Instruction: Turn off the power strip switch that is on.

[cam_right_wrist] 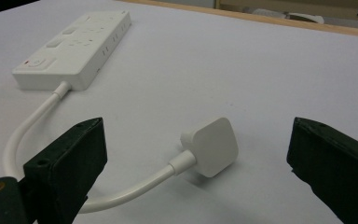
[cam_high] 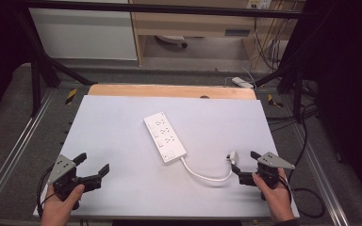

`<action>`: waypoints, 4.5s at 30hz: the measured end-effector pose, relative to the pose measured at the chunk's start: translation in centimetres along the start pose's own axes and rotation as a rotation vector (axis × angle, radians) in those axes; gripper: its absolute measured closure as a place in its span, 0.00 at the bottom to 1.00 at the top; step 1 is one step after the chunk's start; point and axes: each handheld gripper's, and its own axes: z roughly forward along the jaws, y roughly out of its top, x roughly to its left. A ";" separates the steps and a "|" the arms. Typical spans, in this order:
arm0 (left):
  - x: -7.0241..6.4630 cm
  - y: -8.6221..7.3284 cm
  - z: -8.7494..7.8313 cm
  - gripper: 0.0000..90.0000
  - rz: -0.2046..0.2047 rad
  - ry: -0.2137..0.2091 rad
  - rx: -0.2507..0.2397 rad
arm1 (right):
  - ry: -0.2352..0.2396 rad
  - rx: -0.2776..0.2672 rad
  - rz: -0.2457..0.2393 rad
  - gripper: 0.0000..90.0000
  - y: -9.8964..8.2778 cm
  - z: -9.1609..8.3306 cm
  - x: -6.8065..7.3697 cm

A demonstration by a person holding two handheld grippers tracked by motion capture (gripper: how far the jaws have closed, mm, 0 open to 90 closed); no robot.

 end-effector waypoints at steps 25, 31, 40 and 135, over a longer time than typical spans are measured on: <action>-0.8 1.2 0.7 0.06 -0.061 -0.037 -0.038 | 0.006 -0.007 -0.007 0.04 0.4 0.3 0.6; -1.0 1.9 1.3 0.06 -0.046 -0.043 -0.021 | 0.011 -0.004 -0.012 0.04 0.5 0.2 0.7; -1.8 3.4 2.3 0.05 -0.058 -0.058 -0.023 | 0.013 0.003 -0.016 0.04 0.5 0.3 0.9; -3.0 9.4 19.8 0.08 0.049 -0.024 0.044 | 0.008 -0.035 -0.007 0.03 0.8 -0.5 0.7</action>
